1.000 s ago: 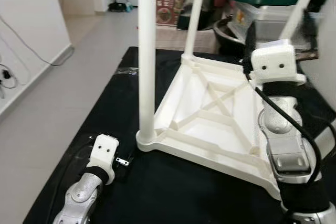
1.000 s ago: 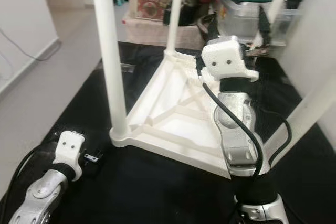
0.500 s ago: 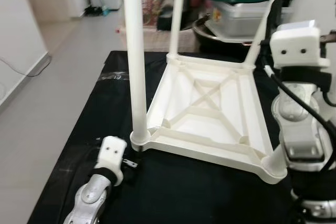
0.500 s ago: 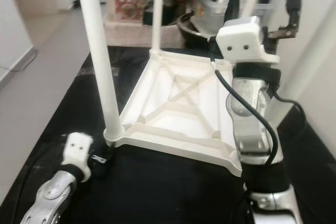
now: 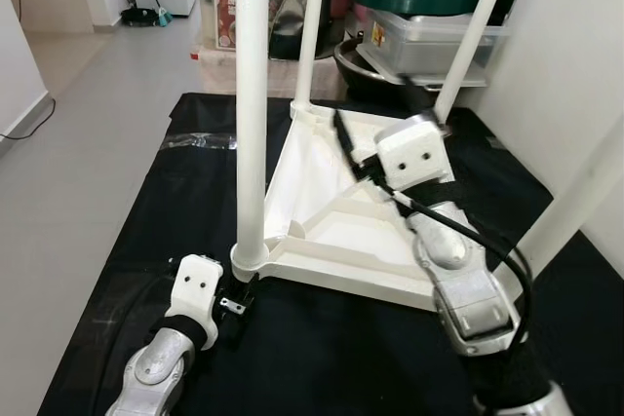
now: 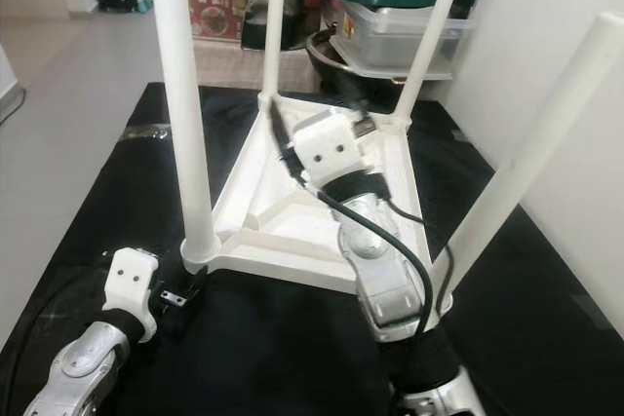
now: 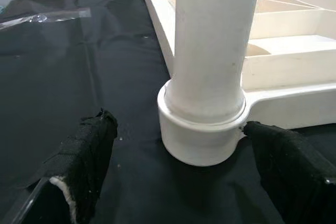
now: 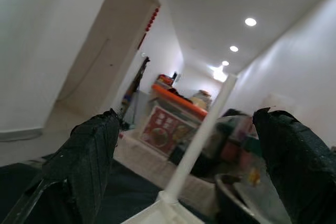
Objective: Building children table
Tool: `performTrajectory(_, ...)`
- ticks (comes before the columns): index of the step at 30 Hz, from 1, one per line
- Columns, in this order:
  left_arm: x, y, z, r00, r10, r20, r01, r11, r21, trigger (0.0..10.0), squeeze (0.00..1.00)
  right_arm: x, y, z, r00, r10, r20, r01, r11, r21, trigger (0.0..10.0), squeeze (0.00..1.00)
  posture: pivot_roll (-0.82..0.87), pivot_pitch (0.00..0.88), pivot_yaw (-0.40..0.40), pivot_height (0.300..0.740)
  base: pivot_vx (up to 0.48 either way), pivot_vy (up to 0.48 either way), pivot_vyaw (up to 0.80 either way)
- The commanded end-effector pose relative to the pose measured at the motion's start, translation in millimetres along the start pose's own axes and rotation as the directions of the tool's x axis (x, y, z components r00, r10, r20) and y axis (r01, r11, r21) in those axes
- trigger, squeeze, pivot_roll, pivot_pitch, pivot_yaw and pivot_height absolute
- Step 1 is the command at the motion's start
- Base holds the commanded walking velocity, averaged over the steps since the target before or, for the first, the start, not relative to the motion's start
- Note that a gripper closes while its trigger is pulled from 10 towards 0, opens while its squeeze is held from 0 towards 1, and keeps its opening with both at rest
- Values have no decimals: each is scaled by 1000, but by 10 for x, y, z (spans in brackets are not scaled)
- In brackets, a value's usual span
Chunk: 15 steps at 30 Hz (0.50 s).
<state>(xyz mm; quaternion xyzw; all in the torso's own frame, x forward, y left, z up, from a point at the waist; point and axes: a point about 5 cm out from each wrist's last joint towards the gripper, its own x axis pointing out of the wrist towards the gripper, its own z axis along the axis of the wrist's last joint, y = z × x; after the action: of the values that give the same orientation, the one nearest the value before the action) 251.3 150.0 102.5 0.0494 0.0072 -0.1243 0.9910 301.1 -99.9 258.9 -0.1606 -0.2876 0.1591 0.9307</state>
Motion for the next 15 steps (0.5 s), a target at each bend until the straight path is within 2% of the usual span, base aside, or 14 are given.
performTrajectory(1,-14,-24,-3,1000,-8,-5,8,1000,-14,10000,0,-38,-4,-87,999,3,-47,-1,999,47,10000,0,60,0,-58,740,-446,0,0)
performTrajectory(6,-3,-16,23,1000,-10,8,10,1000,-10,10000,0,-48,-28,-85,999,-12,-43,14,999,37,10000,0,59,0,-54,740,-383,0,0)
performTrajectory(9,0,-13,30,1000,-10,10,10,1000,-4,10000,0,-49,-40,-75,999,-19,-35,20,999,25,10000,0,59,0,-54,740,0,0,0)
performTrajectory(10,2,-6,37,1000,-8,17,8,1000,-6,10000,0,-46,-65,-38,999,-33,-6,33,999,-27,10000,0,57,0,-51,740,0,0,0)
performTrajectory(15,0,-5,43,1000,-8,19,8,1000,-9,10000,0,-35,-129,-3,997,-75,12,76,995,-69,10000,0,59,0,-51,740,0,0,0)
